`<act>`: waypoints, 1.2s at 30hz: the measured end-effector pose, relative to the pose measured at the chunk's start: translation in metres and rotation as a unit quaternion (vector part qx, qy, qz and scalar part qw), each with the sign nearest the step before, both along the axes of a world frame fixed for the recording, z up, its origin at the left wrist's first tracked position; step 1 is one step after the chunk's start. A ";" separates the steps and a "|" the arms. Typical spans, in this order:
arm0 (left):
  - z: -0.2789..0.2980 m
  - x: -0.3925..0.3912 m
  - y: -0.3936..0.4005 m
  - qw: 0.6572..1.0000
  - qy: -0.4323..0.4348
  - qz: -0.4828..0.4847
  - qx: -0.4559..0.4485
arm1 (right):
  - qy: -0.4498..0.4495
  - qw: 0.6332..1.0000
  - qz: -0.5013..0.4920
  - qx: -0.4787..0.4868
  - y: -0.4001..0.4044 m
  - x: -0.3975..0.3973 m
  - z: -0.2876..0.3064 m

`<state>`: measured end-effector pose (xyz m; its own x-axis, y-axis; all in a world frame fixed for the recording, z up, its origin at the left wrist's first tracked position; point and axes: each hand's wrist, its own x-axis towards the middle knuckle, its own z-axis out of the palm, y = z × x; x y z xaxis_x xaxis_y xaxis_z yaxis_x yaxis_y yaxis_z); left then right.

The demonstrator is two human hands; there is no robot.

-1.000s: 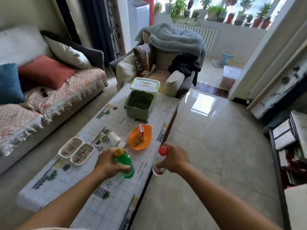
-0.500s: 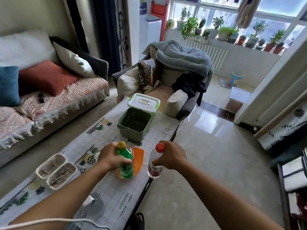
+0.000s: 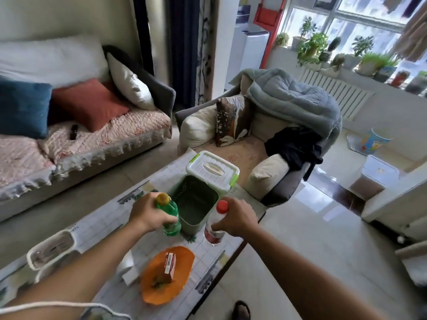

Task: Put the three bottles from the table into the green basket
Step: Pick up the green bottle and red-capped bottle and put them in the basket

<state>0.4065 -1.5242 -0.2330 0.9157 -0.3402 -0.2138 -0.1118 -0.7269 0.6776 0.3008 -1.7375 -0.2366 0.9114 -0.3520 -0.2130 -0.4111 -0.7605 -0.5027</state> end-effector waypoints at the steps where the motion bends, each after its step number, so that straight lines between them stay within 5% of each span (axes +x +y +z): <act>1: -0.004 0.006 -0.011 1.000 0.008 0.019 -0.004 | 0.002 1.000 0.012 0.006 -0.012 0.013 -0.004; 13: -0.028 0.057 -0.105 0.960 0.079 0.265 -0.042 | 0.039 0.985 0.166 0.028 -0.099 0.155 -0.028; 21: -0.059 0.100 -0.120 0.949 0.109 0.292 -0.045 | 0.063 0.979 0.192 0.019 -0.099 0.219 -0.053; 36: -0.189 0.165 -0.150 0.929 0.125 0.347 -0.024 | 0.103 0.965 0.231 0.064 -0.101 0.316 -0.192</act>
